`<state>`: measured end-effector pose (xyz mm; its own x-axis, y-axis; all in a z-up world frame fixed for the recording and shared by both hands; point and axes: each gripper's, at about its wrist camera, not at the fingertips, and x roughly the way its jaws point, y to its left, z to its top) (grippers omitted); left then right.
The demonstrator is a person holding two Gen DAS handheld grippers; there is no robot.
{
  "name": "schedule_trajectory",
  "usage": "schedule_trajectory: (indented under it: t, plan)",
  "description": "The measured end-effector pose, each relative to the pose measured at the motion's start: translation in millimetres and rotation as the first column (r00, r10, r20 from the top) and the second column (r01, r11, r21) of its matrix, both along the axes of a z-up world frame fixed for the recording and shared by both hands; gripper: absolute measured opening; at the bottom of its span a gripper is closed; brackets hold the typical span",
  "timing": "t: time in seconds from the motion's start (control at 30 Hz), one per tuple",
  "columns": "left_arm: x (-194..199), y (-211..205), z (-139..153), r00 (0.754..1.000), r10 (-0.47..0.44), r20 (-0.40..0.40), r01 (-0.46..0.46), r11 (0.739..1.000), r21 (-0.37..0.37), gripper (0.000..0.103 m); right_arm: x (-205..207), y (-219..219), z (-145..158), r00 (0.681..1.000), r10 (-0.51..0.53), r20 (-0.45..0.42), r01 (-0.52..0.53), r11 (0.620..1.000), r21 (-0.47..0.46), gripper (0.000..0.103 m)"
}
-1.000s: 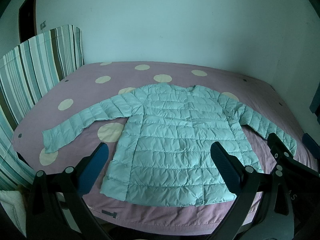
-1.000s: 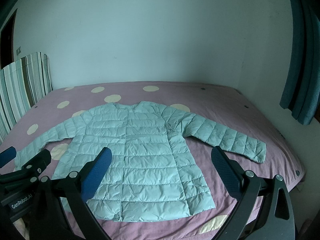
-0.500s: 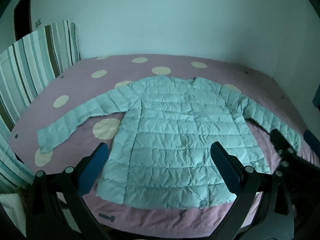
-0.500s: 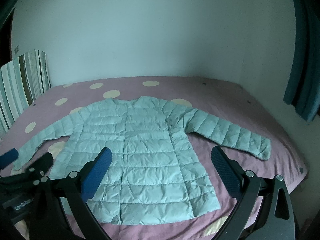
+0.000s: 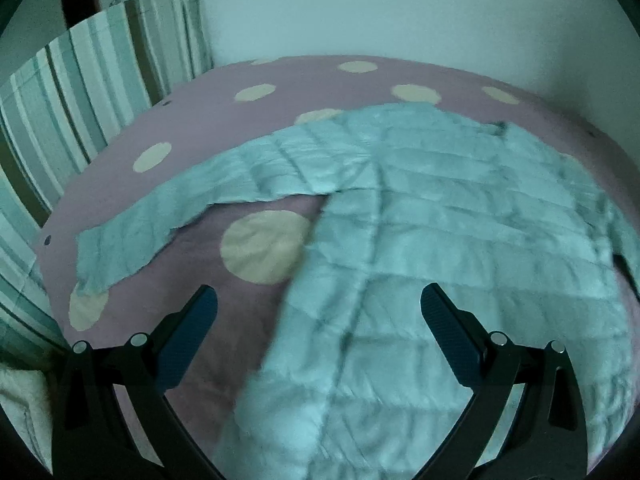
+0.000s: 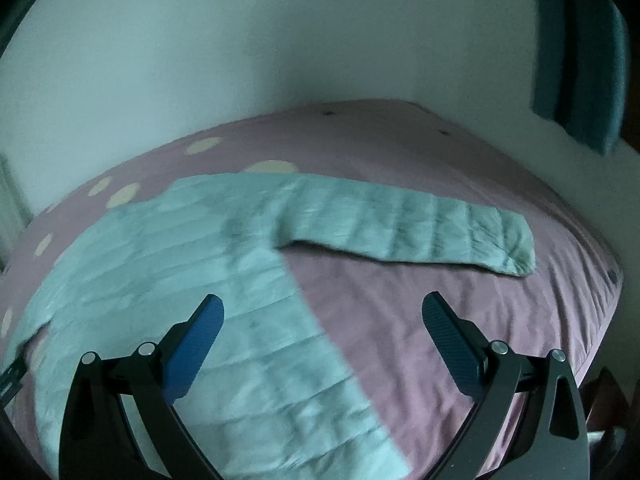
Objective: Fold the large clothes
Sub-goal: 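Grasp the jacket sleeve with the right gripper and fold it across the body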
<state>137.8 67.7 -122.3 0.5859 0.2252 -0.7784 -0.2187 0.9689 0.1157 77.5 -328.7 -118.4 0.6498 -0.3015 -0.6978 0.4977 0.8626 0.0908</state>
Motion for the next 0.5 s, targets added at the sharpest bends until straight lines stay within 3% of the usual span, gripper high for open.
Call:
schedule_trajectory:
  t: [0.17,0.33,0.5]
  plan:
    - [29.6,17.5,-22.4,0.997,0.06,-0.05,-0.059,0.998,0.026,0.101,10.3,-73.3,-23.2,0.985,-0.17,-0.023,0.171,0.984,0.039,0.099]
    - [47.2,30.6,-39.7,0.99,0.113,-0.089,-0.109,0.993,0.05,0.101,5.3,-161.8,-49.7,0.929,-0.366,-0.053,0.37,0.923,0.102,0.098]
    - [54.1,47.2,-48.3,0.979,0.184,-0.091,-0.176,0.98,0.089,0.101,1.8,-213.8,-64.8,0.884,-0.462,-0.064,0.466,0.87,0.161,0.098]
